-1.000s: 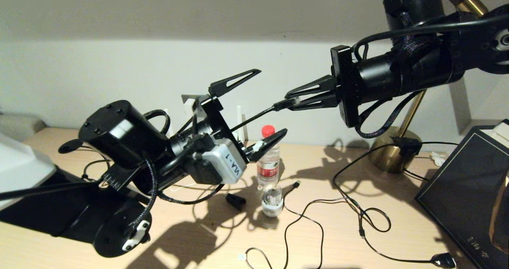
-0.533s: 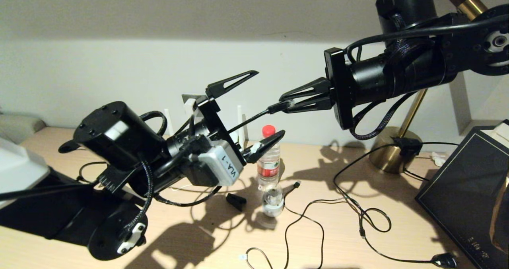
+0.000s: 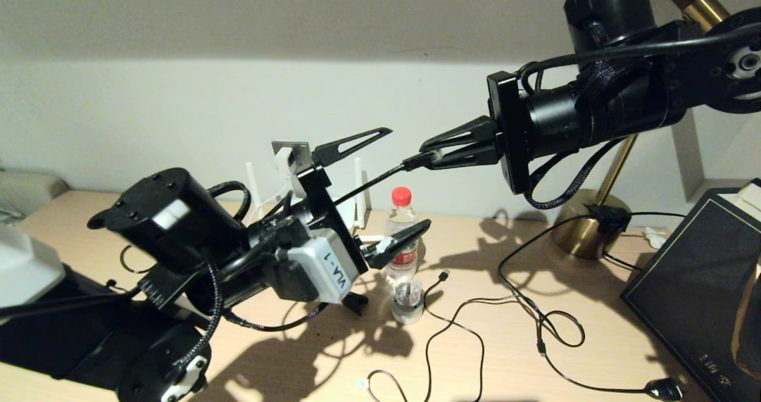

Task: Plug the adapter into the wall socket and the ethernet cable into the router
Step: Hand it to the other hand

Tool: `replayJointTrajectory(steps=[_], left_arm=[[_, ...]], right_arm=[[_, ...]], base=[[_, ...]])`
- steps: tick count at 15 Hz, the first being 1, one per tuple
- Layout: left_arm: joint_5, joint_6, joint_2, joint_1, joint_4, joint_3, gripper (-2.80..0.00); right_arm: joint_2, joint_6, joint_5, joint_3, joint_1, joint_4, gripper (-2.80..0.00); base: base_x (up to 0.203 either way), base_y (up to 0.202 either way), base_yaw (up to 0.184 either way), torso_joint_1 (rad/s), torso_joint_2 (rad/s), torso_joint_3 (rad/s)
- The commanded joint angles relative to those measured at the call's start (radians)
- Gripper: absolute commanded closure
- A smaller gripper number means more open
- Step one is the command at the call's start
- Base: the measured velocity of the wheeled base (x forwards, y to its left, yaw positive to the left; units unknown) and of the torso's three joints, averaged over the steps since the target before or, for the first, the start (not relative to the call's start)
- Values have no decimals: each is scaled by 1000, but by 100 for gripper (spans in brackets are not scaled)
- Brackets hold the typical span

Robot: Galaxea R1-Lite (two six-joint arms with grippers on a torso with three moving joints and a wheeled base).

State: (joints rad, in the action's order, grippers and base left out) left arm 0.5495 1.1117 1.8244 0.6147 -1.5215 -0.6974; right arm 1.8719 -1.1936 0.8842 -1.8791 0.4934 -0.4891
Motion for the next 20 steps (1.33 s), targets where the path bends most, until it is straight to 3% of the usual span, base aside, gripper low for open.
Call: replayJointTrajectory(steps=[1,20], left_arm=[[1,5,-4,0,-9,0,-280],[1,-10,15,-23,-9,-36,-280]], right_arm=[[1,-6,6,-5,0,-2,0],[-14,-7,4,15,42,-5,0]], base=[[0,0,0,0,0,0],[0,0,0,0,0,0]])
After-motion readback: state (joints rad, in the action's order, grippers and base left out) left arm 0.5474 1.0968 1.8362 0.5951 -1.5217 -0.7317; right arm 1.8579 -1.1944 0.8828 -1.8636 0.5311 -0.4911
